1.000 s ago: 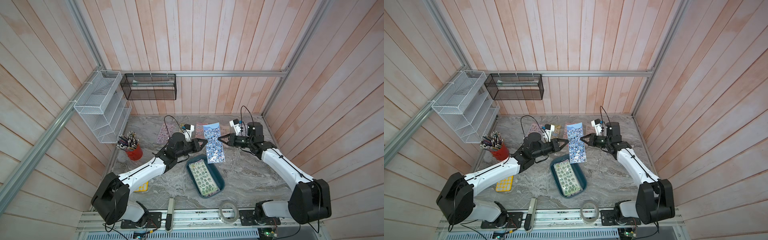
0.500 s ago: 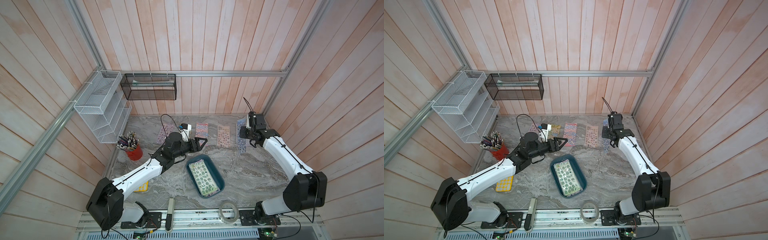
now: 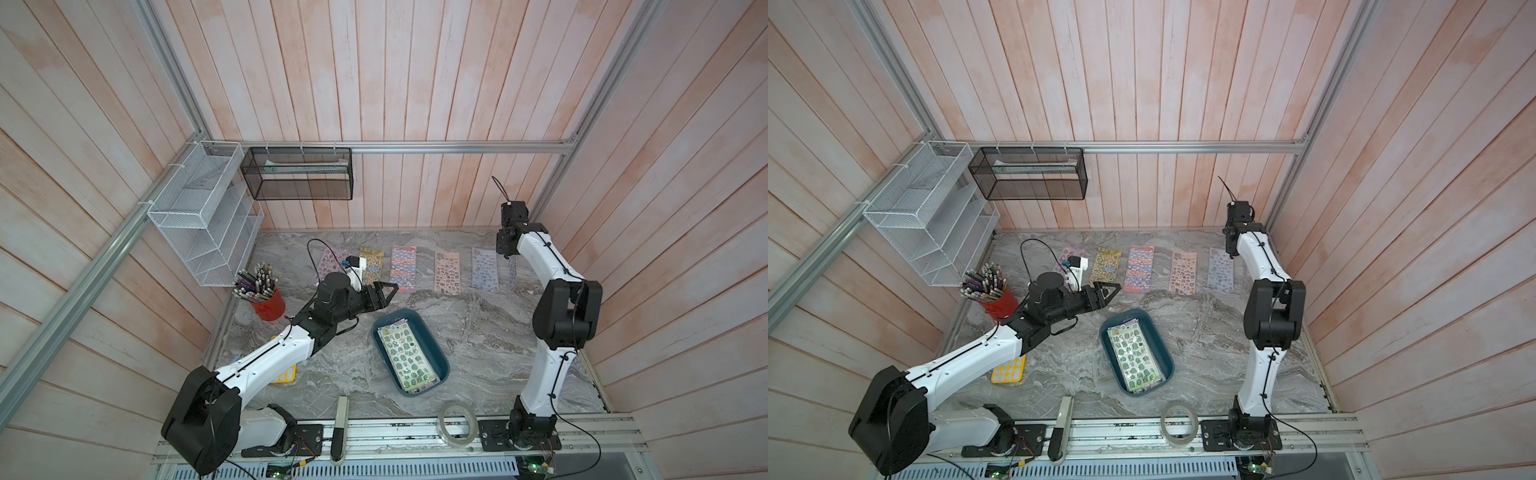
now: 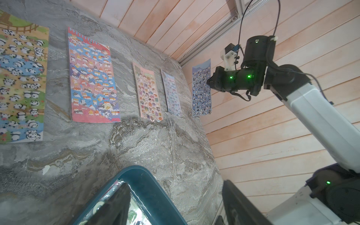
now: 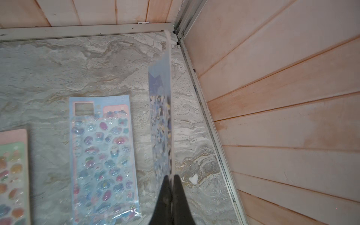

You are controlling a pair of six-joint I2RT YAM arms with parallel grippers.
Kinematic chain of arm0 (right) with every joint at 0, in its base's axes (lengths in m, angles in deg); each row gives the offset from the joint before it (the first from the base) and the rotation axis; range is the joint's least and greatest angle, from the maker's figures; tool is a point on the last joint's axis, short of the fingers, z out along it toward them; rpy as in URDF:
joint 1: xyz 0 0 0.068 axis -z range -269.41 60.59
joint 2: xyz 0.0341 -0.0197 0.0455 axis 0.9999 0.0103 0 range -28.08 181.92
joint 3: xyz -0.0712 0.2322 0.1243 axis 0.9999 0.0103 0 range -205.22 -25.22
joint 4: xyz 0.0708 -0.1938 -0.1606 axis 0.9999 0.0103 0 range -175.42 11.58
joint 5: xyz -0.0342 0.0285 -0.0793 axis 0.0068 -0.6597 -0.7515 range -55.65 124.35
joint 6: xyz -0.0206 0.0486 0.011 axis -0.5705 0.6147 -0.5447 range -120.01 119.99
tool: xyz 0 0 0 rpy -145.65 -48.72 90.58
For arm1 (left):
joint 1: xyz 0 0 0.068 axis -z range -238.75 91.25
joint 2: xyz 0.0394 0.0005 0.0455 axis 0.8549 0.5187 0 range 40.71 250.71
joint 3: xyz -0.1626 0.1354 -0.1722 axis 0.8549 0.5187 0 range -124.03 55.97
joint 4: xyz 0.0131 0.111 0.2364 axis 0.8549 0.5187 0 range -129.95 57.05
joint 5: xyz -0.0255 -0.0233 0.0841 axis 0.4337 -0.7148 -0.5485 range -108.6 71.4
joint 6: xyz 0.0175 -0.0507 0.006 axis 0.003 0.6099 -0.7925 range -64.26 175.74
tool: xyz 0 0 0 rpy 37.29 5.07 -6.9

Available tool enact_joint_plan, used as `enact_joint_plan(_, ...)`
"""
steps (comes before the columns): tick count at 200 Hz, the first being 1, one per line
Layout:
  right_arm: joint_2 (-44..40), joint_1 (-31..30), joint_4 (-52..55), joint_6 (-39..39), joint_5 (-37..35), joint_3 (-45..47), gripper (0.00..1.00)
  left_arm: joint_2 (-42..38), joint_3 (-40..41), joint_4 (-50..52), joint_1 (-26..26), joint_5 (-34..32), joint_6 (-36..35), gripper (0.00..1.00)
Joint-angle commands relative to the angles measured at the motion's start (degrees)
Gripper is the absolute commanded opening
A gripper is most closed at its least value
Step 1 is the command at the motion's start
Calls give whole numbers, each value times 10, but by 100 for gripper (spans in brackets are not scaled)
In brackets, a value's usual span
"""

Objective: Take the stickers out of the storage box
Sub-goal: Place the sticker at the center of the board.

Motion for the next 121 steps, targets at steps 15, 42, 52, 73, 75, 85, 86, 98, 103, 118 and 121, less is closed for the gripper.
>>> enact_joint_plan(15,52,38,81,-21,37,-58,0,2,-8,10,-5,14,-9,77)
enact_joint_plan(42,69,68,78,-20,95,-45,0,16,-3,-17,-6,30,12,77)
enact_joint_plan(52,76,79,79,-22,116,-44,0,23,-7,-20,-6,36,16,77)
enact_joint_plan(73,90,97,76,-21,141,-44,0,39,-32,2,-8,52,9,77)
enact_joint_plan(75,91,97,75,-22,139,-44,0,41,-34,4,-7,53,8,77)
enact_joint_plan(85,101,102,70,-25,110,-45,0,44,-44,12,-7,60,5,76)
enact_joint_plan(86,102,102,70,-26,109,-45,0,45,-44,13,-7,61,5,77)
enact_joint_plan(98,115,111,64,-25,107,-47,0,41,-44,12,-7,64,7,76)
enact_joint_plan(103,120,112,63,-23,103,-48,0,38,-42,11,-7,64,8,76)
enact_joint_plan(118,140,115,63,-26,62,-59,0,27,-29,4,-8,56,16,77)
enact_joint_plan(121,143,116,63,-26,59,-61,0,24,-26,3,-8,54,17,76)
